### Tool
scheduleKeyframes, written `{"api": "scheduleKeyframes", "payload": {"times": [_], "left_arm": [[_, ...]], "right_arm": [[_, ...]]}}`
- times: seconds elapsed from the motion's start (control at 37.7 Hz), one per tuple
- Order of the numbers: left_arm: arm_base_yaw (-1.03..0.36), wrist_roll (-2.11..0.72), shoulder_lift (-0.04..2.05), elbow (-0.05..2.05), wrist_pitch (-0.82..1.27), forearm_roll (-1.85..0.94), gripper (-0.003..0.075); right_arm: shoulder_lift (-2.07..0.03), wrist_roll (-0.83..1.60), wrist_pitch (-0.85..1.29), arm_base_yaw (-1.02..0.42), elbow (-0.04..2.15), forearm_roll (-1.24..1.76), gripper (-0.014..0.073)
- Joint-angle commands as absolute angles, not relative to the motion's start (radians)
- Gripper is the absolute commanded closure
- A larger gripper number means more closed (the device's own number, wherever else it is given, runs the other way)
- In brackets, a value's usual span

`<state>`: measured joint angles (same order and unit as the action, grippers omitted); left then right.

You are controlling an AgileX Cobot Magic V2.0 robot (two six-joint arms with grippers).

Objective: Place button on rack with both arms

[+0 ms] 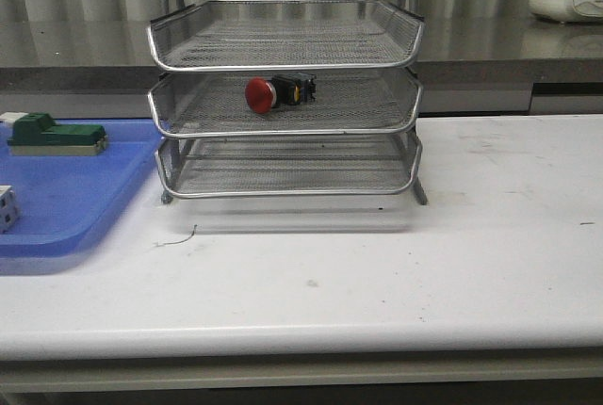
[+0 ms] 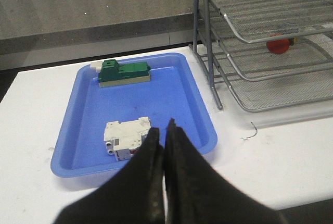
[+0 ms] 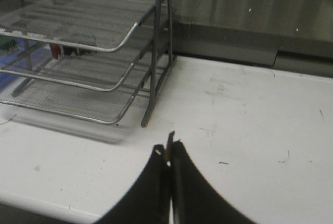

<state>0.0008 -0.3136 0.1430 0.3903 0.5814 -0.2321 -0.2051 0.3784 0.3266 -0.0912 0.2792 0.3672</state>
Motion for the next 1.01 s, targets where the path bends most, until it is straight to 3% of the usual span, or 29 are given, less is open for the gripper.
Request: {"api": "scheduleKeyframes", "payload": {"times": [0.0, 0.98], "left_arm": [[0.003, -0.307, 0.154, 0.417, 0.500, -0.251, 0.0739], [0.003, -0.307, 0.154, 0.417, 0.500, -0.251, 0.0739]], "right_arm": [[-0.133, 0.382, 0.253, -0.087, 0.292, 0.374, 0.0703], [-0.087, 0.382, 0.258, -0.087, 0.292, 0.375, 0.0703]]}}
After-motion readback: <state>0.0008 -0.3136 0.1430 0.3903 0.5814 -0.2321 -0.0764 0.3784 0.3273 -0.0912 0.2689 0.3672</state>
